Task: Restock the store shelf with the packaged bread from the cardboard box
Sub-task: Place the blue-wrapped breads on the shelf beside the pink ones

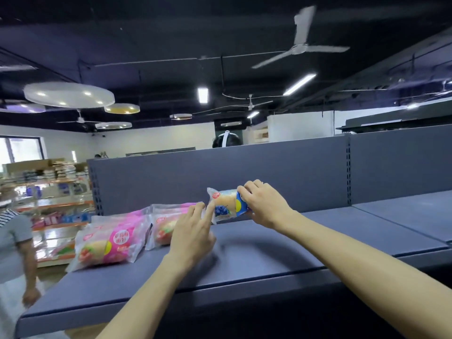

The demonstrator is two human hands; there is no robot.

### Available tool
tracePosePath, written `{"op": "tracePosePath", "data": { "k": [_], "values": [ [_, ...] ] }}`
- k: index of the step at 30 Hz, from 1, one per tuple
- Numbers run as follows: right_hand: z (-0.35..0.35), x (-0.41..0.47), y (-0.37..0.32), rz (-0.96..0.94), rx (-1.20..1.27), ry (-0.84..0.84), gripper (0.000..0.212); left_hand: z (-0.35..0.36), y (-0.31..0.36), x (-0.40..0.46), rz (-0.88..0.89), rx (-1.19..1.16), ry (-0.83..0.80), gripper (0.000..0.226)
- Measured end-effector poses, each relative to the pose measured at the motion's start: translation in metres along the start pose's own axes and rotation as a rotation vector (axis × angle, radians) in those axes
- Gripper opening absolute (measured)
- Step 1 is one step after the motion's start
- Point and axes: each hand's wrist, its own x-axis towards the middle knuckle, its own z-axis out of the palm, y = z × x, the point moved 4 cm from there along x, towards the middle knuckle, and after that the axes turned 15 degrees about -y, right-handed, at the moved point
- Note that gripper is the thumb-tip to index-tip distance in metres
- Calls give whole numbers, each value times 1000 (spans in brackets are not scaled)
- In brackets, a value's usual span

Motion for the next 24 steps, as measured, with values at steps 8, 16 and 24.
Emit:
{"op": "tracePosePath", "data": {
  "k": [8,16,24],
  "values": [
    [16,36,23,16,-5,-34,53,40,-1,14,-86,-152,3,69],
    [57,60,24,39,123,-47,60,59,-9,15,-144,-202,-18,50],
    [100,78,1,51,197,-49,60,68,-11,18,-157,-201,-92,38]
  ]
}}
